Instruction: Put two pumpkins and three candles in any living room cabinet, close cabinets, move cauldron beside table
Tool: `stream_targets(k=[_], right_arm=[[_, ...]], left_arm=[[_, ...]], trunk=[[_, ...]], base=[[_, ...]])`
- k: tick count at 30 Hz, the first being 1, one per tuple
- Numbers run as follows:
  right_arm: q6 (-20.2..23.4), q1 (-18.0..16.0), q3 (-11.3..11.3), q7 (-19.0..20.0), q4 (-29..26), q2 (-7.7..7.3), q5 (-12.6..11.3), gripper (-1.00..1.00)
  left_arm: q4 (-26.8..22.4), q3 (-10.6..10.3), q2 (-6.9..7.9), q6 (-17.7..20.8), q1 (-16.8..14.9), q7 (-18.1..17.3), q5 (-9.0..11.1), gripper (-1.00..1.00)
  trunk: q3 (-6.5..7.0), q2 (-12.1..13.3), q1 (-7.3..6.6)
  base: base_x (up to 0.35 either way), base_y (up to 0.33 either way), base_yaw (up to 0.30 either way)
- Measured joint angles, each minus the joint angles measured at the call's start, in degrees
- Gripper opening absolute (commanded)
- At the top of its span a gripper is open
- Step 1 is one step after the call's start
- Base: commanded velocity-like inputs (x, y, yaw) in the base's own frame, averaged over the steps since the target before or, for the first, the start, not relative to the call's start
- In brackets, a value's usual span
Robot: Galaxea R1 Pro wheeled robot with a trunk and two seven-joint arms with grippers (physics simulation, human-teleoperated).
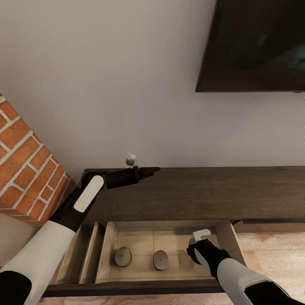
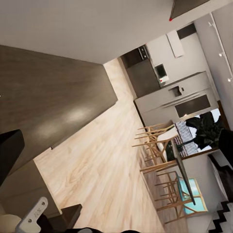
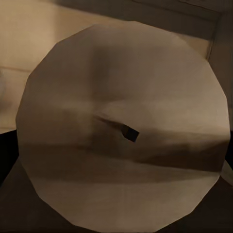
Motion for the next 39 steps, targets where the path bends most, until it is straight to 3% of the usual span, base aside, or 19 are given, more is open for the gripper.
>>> stream_targets(k=[23, 39], right_arm=[[-0.26, 0.0, 0.12, 0.26, -0.37, -0.12, 0.56, -1.0], [-0.35, 0.0, 0.12, 0.27, -0.55, -0.16, 0.43, -1.0]], left_arm=[[0.0, 0.04, 0.06, -0.06, 0.0, -0.01, 0.05, 1.0], [-0.07, 0.04, 0.0, -0.09, 0.06, -0.02, -0.02, 1.0]], trunk=[[0.18, 0.4, -0.22], [-2.51, -5.6, 3.07]], base=[[0.0, 0.0, 0.0], [0.0, 0.0, 0.0]])
